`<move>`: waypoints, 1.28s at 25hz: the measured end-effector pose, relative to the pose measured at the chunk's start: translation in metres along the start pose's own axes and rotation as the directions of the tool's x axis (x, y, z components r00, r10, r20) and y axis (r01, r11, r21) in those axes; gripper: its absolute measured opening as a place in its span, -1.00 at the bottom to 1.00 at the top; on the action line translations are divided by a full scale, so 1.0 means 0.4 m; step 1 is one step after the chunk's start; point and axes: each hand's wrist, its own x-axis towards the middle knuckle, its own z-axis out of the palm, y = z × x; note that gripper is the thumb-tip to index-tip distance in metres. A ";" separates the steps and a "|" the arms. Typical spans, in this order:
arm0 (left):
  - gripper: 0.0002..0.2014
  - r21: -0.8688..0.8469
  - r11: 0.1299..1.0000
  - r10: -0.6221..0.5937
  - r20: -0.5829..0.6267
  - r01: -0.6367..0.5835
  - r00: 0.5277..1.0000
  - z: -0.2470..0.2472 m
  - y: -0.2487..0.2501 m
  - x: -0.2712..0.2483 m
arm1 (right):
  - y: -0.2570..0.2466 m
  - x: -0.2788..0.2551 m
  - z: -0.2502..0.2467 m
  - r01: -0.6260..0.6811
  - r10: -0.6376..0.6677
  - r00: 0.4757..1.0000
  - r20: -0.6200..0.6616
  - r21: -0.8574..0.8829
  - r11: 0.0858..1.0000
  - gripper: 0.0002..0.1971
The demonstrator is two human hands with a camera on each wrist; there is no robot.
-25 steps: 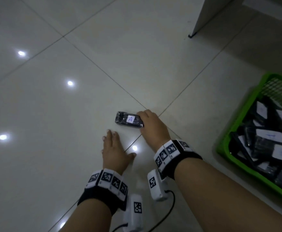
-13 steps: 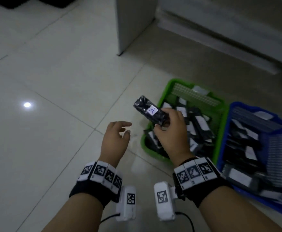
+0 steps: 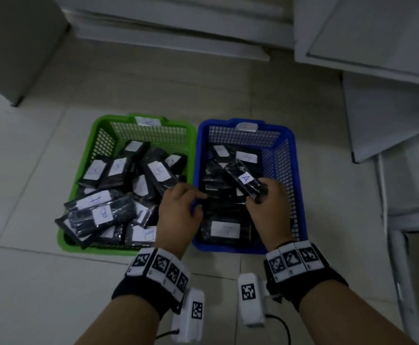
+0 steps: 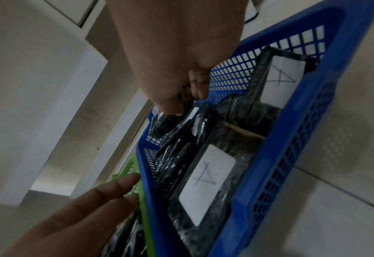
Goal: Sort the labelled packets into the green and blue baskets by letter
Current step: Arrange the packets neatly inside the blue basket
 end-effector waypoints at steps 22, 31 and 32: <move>-0.26 0.317 0.941 0.005 0.337 -0.119 0.941 0.000 -0.053 -0.049 | 0.013 -0.102 0.002 -0.109 0.105 0.989 -0.103 -0.034 0.993 -0.71; -0.45 0.127 0.992 -0.010 0.111 -0.004 0.994 0.032 -0.030 0.023 | 0.045 0.027 0.032 -0.049 0.086 0.976 0.203 -0.182 0.982 -0.51; -0.44 0.112 0.994 -0.022 0.101 0.011 0.995 0.046 -0.028 0.049 | 0.047 0.045 0.026 -0.027 0.053 0.979 0.198 -0.133 0.991 -0.54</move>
